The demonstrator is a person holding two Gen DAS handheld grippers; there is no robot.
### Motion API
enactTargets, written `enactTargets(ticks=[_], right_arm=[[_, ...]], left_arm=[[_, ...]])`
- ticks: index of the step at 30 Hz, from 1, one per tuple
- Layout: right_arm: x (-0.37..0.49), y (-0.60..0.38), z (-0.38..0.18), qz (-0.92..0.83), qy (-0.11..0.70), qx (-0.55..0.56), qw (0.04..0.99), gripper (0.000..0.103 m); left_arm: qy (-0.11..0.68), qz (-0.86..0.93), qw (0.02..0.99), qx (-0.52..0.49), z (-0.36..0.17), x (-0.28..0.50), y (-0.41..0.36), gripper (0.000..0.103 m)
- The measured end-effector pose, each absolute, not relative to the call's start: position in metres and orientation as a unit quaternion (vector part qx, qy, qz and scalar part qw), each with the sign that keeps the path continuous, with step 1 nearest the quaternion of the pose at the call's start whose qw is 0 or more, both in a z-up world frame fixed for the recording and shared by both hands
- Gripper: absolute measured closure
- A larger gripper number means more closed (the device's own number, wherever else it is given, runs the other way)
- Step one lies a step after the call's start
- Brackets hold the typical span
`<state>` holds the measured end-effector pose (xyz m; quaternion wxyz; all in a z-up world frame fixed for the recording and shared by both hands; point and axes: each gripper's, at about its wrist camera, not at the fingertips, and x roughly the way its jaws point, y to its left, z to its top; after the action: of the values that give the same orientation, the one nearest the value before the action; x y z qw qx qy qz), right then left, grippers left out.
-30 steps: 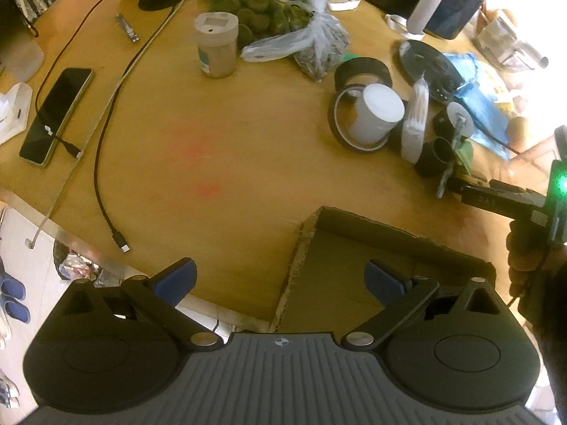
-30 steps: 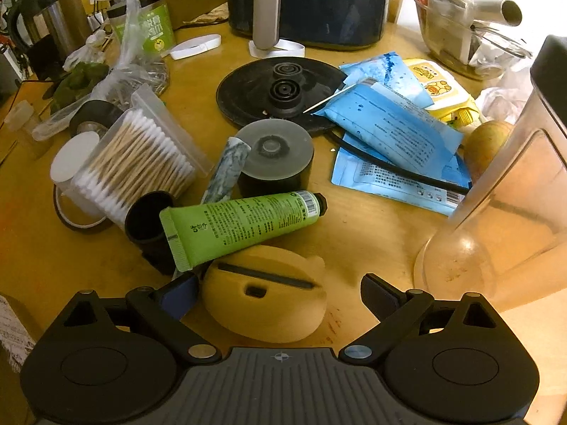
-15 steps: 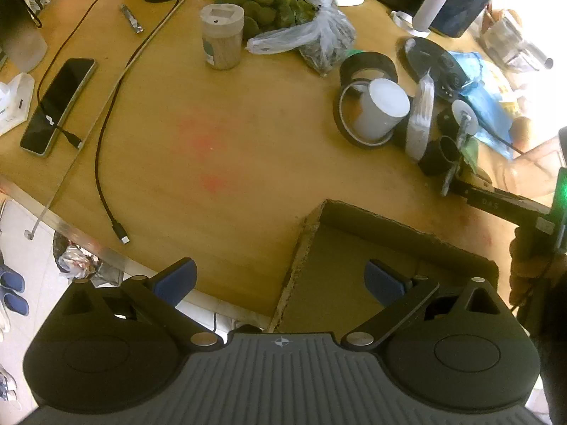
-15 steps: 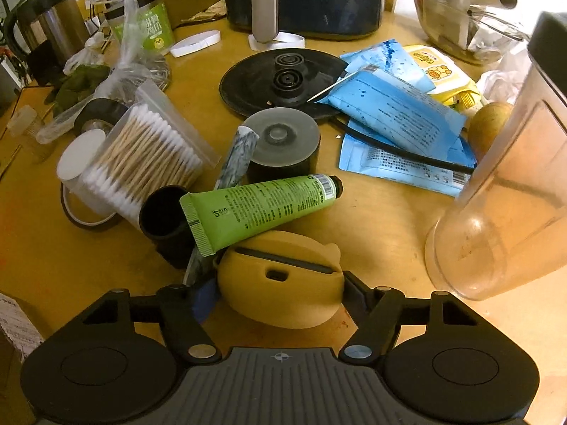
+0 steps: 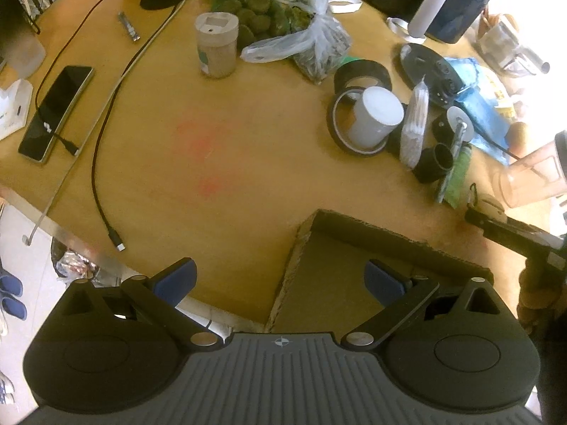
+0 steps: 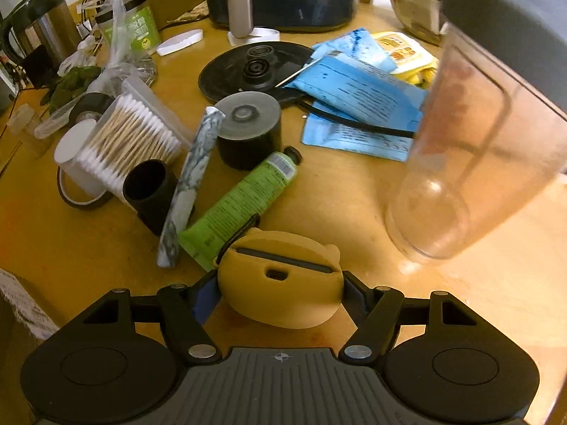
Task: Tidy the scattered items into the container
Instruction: 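Lift the tan case with the right tool while the left tool approaches the black tape roll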
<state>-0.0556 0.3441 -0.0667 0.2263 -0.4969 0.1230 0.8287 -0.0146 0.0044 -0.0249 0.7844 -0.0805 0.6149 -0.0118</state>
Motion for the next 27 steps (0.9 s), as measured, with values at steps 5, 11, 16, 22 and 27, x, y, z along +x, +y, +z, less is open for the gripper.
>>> enactTargets(ticks=[5,11,16,22,27], right_arm=[[-0.044,0.343,-0.057,0.833,0.132,-0.482,0.239,0.03],[-0.033,0.34,-0.047,0.837,0.146,-0.463,0.25,0.03],[-0.023,0.337,-0.042,0.84,0.155,-0.45,0.26,0.03],[-0.014,0.333,-0.036,0.841,0.167,-0.436,0.274,0.03],[-0.004,0.326,-0.025,0.842,0.175,-0.423,0.286,0.03]], left_arm=[[0.611,-0.023,0.788,-0.073,-0.024,-0.011,-0.005,0.0],[0.6,-0.035,0.797,-0.066,-0.019,-0.01,-0.013,0.0],[0.592,-0.036,0.803,-0.06,-0.018,-0.006,-0.013,0.0],[0.582,-0.033,0.811,-0.058,-0.015,0.004,-0.013,0.0],[0.573,-0.043,0.817,-0.055,-0.012,0.012,-0.016,0.0]])
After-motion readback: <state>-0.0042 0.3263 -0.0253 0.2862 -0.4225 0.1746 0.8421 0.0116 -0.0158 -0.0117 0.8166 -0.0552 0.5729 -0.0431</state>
